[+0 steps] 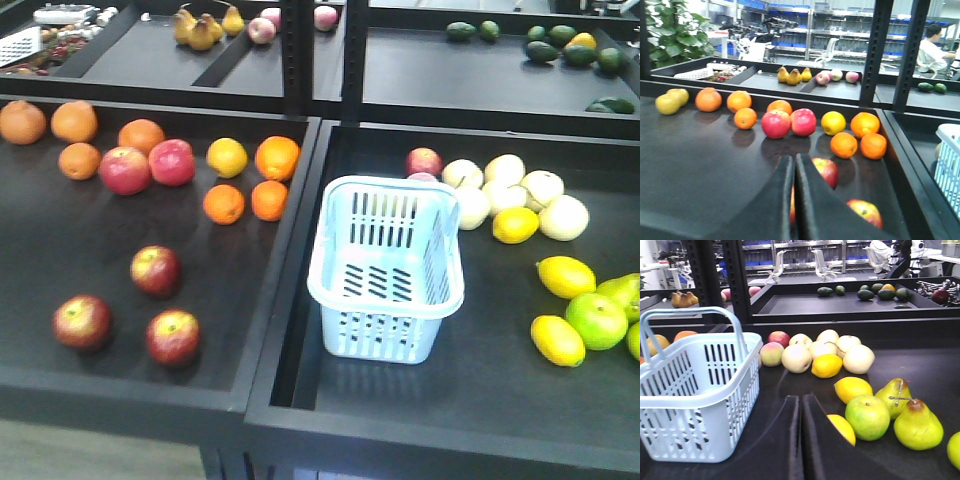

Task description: Pick three apples into basket with both arms

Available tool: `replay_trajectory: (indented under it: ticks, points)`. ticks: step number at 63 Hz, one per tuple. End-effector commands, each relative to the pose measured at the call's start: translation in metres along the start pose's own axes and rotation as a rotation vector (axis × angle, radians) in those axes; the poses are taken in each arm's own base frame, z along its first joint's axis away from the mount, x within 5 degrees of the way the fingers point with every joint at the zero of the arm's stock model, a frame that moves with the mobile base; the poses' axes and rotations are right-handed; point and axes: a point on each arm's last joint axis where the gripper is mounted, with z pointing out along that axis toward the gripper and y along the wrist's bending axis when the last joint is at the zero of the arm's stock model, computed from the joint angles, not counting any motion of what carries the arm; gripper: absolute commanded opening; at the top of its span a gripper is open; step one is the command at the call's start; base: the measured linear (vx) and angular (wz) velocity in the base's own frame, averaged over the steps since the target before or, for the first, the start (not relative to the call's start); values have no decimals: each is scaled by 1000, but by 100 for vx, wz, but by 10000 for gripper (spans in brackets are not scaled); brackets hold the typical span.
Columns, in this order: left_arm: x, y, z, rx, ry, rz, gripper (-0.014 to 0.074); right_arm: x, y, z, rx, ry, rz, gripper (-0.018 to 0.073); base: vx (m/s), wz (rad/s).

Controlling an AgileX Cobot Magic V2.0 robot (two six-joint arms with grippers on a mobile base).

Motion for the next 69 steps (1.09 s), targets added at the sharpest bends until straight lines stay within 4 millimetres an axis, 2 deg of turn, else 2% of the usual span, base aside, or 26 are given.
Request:
replay_trajectory:
  ticks: [1, 69]
  points:
    - [-4, 0, -1, 5, -74, -8, -6, -3, 0, 0, 0, -77, -11, -5, 13, -18]
    - [-4, 0, -1, 5, -74, -8, -6, -3, 0, 0, 0, -77, -11, -5, 10, -9]
